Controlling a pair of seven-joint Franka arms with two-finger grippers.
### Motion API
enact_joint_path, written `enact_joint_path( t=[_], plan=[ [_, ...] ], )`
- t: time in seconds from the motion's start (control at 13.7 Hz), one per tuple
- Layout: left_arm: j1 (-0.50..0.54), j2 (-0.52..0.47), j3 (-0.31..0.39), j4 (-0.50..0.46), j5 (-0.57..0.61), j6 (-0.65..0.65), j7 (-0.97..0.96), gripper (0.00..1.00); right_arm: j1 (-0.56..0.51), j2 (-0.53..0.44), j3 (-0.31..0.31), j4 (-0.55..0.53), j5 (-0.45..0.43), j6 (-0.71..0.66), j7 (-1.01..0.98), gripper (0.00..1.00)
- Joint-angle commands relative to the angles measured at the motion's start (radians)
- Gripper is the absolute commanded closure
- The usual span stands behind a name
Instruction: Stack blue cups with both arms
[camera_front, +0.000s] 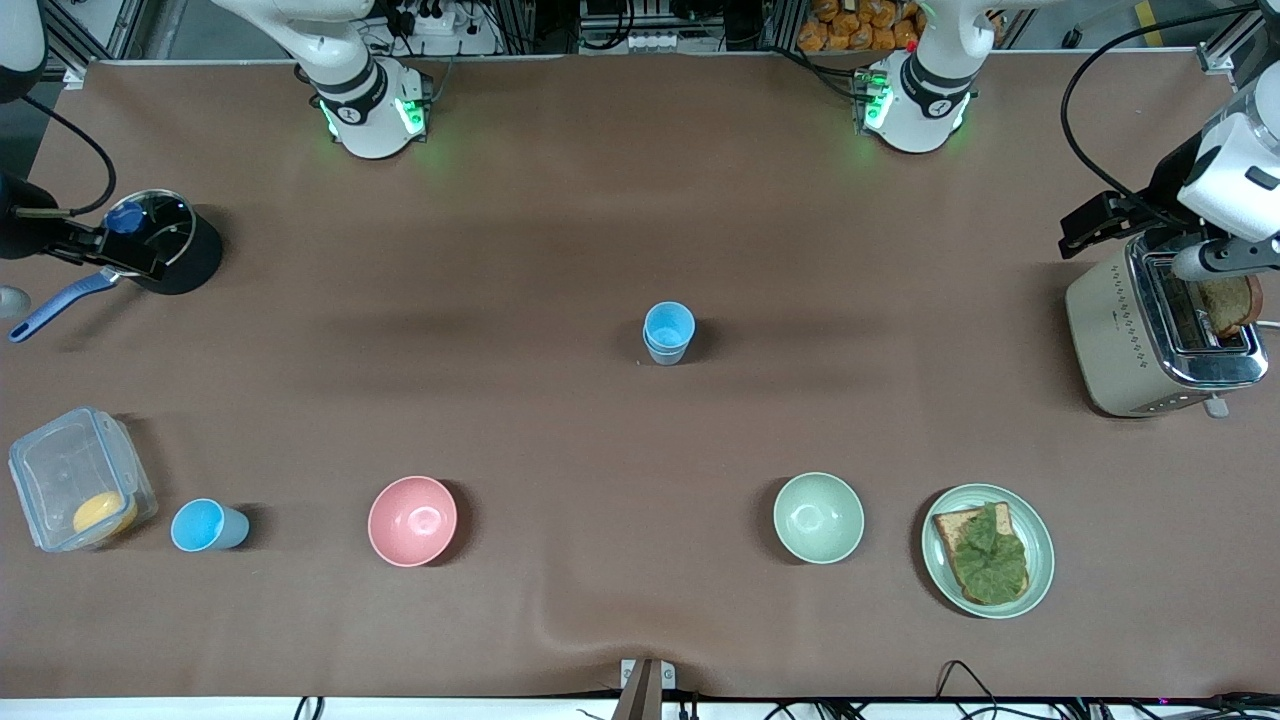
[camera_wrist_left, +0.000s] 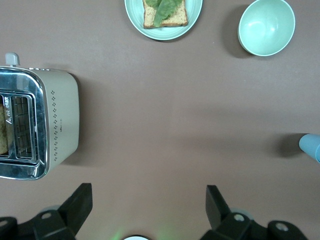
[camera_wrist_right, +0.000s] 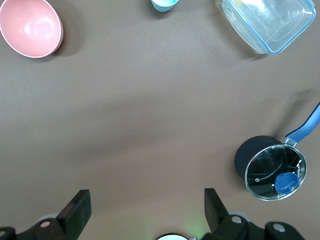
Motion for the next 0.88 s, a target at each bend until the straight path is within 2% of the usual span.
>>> enact_joint_path(
  t=[0.0,0.81],
  plan=[
    [0.001,0.011,-0.002,0.027,-0.022,-0.014,-0.008,0.00,-0.022,0.008,0.016,0.020,-0.017,-0.015,-0.010,0.00],
    [0.007,0.009,-0.002,0.036,-0.023,-0.014,-0.005,0.00,-0.025,0.008,0.016,0.020,-0.017,-0.015,-0.012,0.00]
  ],
)
